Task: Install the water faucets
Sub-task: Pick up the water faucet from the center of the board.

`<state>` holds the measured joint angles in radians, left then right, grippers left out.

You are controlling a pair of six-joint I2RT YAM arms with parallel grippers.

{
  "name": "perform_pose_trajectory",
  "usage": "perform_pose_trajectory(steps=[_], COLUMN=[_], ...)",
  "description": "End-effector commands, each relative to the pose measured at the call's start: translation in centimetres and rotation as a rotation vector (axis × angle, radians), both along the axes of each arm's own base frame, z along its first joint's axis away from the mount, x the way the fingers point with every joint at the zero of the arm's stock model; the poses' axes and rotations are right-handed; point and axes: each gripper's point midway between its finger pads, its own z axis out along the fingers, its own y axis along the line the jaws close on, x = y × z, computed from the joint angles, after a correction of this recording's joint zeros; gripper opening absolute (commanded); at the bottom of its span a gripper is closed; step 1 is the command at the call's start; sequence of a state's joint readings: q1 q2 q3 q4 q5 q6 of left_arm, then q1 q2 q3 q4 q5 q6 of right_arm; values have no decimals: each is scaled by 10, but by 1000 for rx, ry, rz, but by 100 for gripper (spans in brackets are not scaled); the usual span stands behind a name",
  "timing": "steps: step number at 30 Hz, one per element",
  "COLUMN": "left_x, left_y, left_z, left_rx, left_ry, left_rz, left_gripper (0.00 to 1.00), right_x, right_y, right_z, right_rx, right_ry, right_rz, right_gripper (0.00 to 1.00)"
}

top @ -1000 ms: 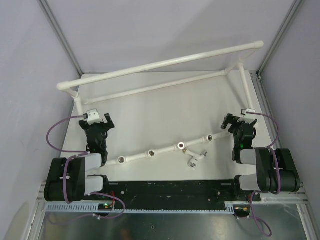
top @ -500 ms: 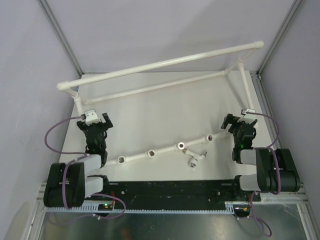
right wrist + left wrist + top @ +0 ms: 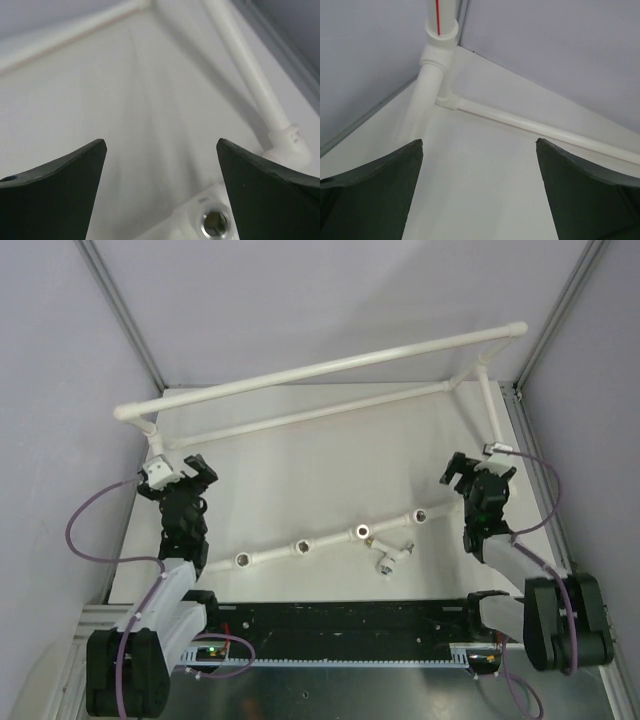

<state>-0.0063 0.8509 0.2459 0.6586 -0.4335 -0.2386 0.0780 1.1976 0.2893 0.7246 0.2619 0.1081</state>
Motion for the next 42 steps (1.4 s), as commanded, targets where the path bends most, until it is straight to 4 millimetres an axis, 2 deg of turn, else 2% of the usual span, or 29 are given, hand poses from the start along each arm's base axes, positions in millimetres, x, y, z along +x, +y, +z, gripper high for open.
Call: perform_pose_trajectory(steps=[1, 4, 7, 13, 17, 19, 23, 25, 29, 32, 35, 39, 42], left_x=[6, 3, 4, 14, 9, 12, 27, 32, 30, 19, 8, -15, -33], left_y=[-11, -9, -15, -23, -22, -30, -68, -96, -150, -188, -213, -253, -275], left_z=[3, 0, 3, -5, -2, 3, 11, 14, 18, 16, 13, 9, 3], left_rx=[-181, -260, -320, -490, -521, -500, -506, -503, -358, -286, -232, -149, -119], left_ry=[-22, -54, -82, -96, -125, -110, -18, 29, 137, 198, 218, 246, 273], left_rz=[-27, -21, -51, -61, -63, -118, -318, -432, -531, -614, -676, -784, -855], left_gripper=[100, 100, 100, 100, 100, 100, 100, 99, 99, 99, 100, 99, 99], right_x=[-9, -16, -22, -32, -36, -36, -40, -45, -67, -93, -119, -152, -175], right_y=[-14, -6, 7, -3, 4, 9, 20, 29, 67, 94, 109, 135, 156], right_z=[38, 51, 54, 55, 60, 54, 43, 42, 39, 30, 19, 8, -4], right_rx=[168, 274, 323, 513, 572, 611, 662, 650, 592, 548, 512, 543, 575], right_ry=[35, 82, 154, 199, 209, 249, 344, 365, 431, 503, 550, 591, 628], right_rz=[-181, -130, -57, -78, 5, 33, 67, 75, 122, 151, 151, 197, 224], right_gripper=[99, 99, 99, 99, 99, 99, 99, 100, 99, 99, 98, 93, 91])
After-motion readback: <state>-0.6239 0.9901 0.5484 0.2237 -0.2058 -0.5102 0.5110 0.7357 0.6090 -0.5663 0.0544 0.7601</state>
